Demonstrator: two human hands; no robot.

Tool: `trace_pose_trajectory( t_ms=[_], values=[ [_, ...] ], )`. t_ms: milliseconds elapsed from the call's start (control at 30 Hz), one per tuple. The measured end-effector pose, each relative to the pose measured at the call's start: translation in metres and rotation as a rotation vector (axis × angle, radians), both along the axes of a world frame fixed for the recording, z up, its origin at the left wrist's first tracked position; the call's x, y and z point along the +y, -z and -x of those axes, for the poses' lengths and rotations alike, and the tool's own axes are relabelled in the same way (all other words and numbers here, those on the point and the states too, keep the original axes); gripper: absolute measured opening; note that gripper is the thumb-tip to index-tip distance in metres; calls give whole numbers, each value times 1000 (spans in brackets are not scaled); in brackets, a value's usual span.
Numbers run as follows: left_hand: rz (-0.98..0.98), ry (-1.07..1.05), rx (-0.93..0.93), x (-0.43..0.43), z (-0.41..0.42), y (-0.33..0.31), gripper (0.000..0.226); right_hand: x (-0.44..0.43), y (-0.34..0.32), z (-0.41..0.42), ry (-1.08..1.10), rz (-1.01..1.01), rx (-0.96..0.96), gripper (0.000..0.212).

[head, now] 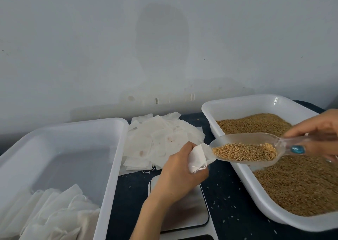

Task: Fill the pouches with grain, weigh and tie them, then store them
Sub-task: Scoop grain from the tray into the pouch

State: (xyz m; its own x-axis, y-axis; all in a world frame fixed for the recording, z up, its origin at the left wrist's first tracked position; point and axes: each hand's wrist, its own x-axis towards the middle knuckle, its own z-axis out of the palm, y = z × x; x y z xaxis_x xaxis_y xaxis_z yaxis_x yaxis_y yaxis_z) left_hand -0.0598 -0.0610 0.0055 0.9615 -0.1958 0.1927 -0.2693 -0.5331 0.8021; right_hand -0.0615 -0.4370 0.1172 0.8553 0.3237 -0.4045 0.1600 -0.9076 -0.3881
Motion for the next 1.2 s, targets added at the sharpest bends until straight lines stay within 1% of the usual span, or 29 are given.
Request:
trace_pose_trajectory(
  t_ms=[33,67,100,133,167,233,267,333,400,433,600,767,1067,1200],
  values=[
    [-18,-3,-4,0,0,0,35,5,-7,-3,-103,72,-135,64],
    [-32,-5,-10,-1,0,0,35,20,-14,-8,-127,129,-264,63],
    [-40,-3,-18,-2,0,0,36,30,-21,-8,-164,136,-227,64],
    [-43,1,-25,-3,0,0,37,46,-28,-10,-123,50,-166,66],
    [-41,6,-33,-4,0,-1,37,58,-43,-11,-85,7,-46,67],
    [-33,17,-42,-5,1,-1,36,79,-53,-7,-120,-6,-13,66],
    [-29,20,-45,-6,2,-2,35,88,-59,-9,-95,-11,-50,64],
    [-21,24,-48,-6,2,-2,34,97,-67,-10,-137,-30,-79,64],
    [-6,25,-43,-7,2,-1,34,106,-73,-12,-134,-33,-40,66],
    [5,27,-38,-8,2,-1,35,109,-74,-14,-137,-51,-55,67],
    [45,37,-17,-7,0,1,37,110,-84,-20,-173,50,-86,66],
    [75,51,7,-7,-1,2,38,113,-89,-24,-150,19,-77,69],
    [142,70,42,-6,-1,1,39,111,-92,-25,-134,34,-78,75],
    [155,66,46,-6,-1,0,39,108,-90,-26,-113,27,-86,73]
  ],
)
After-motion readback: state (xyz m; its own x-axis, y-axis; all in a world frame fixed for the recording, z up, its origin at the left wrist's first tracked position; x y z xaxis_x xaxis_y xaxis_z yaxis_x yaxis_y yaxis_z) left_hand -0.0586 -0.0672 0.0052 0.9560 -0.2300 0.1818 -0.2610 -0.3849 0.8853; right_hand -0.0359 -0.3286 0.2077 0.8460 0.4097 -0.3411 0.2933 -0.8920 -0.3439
